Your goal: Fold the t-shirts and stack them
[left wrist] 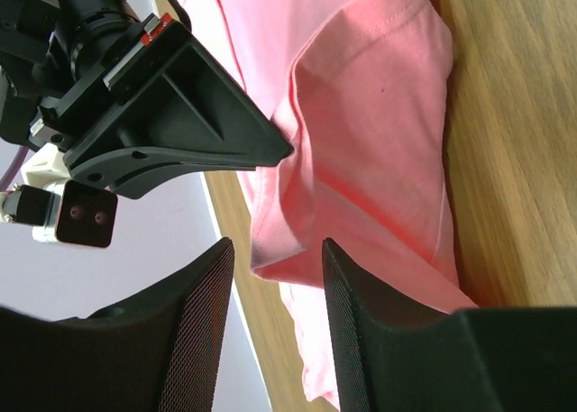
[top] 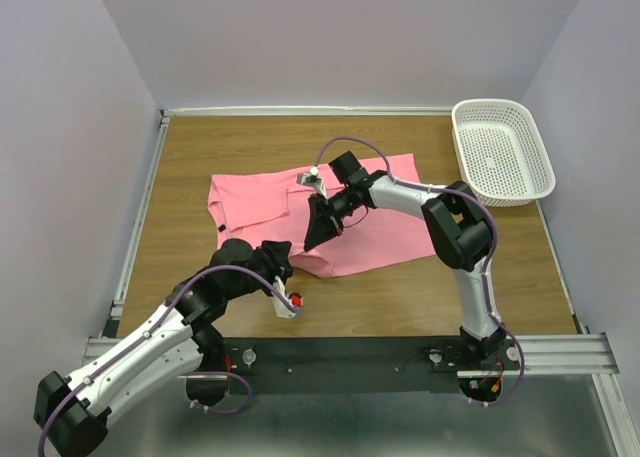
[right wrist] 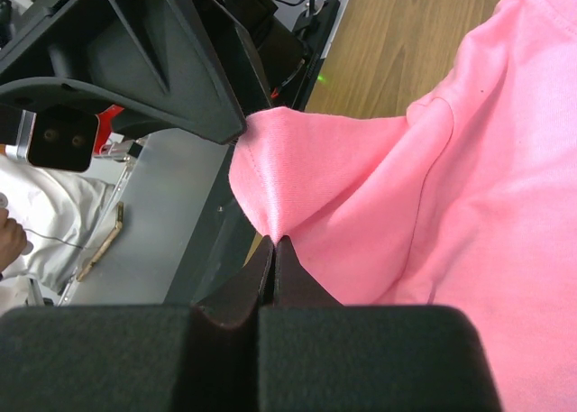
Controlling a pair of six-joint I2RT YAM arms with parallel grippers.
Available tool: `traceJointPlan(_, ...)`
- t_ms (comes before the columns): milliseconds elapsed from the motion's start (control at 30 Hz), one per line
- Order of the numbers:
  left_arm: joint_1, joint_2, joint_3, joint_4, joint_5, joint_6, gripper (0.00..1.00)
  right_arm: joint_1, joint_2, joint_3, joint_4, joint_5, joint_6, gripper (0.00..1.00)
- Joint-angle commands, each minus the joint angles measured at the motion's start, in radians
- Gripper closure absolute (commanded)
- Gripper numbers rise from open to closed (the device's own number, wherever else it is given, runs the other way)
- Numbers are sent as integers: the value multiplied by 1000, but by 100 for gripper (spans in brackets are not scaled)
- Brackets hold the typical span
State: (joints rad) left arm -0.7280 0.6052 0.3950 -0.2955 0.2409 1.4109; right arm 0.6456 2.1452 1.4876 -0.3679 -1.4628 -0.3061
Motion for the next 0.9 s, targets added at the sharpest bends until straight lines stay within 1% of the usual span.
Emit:
traceJointPlan(0,-7,1,-7,53,-22,30,53,-8,12,26,-16,-172,4,99)
traceJointPlan(33,-7,2,-5,64,-23,31,56,-8,12,26,-17,-174,4,99)
traceJointPlan(67,-7,1,-2,68,-17,31,64,-8,13,26,-17,-174,4,99)
traceJointPlan(100,-7,1,1,71,-14,31,67,-8,13,26,-17,-174,4,99)
traceJointPlan(133,-7,1,4,73,-6,30,73,-8,13,23,-17,-171,4,99)
traceJointPlan(233,-7,8,7,73,4,23,80,-8,18,28,-17,-171,7,99)
traceJointPlan(333,-7,5,2,78,26,10,85,-8,16,28,-17,-169,9,99)
traceJointPlan(433,-7,-5,-1,84,49,-12,100,-8,18,28,-16,-163,9,99)
traceJointPlan(533,-7,-15,1,81,64,-35,100,-8,22,30,-16,-150,15,96)
traceJointPlan(567,-7,-16,5,72,69,-52,100,-6,18,30,-17,-130,16,89)
traceJointPlan(600,-7,-18,8,61,72,-61,100,-9,13,34,-17,-113,24,85)
traceJointPlan(633,-7,-19,10,61,75,-70,100,-9,9,34,-19,-93,25,76)
traceJointPlan(667,-7,-22,13,47,78,-81,100,-15,-5,34,-17,-44,27,52)
traceJointPlan(700,-7,-25,21,39,86,-104,100,-18,-37,33,-17,-7,30,43)
traceJointPlan(733,-7,-27,24,20,90,-113,100,-32,-62,28,-22,30,32,38)
traceJointPlan(767,-7,-36,33,12,103,-124,100,-43,-88,17,-22,115,25,30)
traceJointPlan(800,-7,-41,38,1,113,-139,100,-55,-119,7,-23,166,16,27)
traceJointPlan(833,-7,-47,44,-10,123,-164,100,-67,-192,-4,-29,220,-20,27)
traceJointPlan(867,-7,-56,48,-31,135,-174,100,-92,-227,-32,-64,334,-63,21)
